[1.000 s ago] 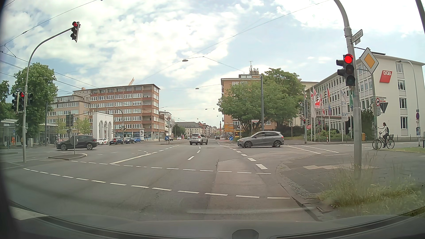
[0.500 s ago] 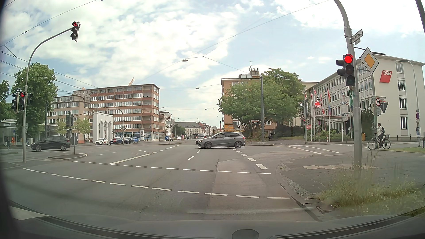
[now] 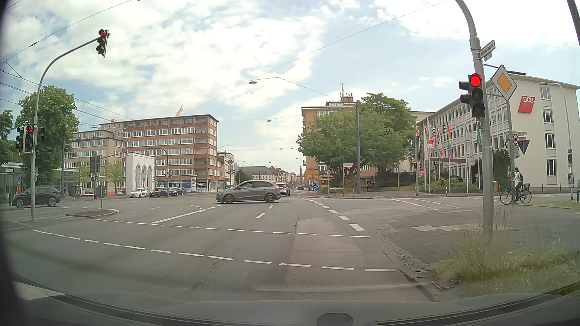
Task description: Follow the waypoints while adhering to traffic rules and regulations
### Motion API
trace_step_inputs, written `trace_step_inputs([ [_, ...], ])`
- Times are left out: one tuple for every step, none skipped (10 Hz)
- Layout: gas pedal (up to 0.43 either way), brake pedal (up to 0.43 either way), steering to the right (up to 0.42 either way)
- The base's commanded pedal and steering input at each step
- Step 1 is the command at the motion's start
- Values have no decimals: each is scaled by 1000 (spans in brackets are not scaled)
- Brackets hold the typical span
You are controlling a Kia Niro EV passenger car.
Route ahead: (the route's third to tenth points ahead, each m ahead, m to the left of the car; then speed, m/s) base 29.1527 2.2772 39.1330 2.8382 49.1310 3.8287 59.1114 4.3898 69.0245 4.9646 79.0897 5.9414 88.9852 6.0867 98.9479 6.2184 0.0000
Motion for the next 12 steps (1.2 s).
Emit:
trace_step_inputs([
  [0,256,-1],
  [0,250,-1],
  [0,256,-1],
  [0,256,0],
  [0,256,-1],
  [0,256,-1],
  [0,256,-1],
  [0,256,-1],
  [0,250,-1],
  [0,256,-1],
  [0,250,-1],
  [0,256,-1],
])
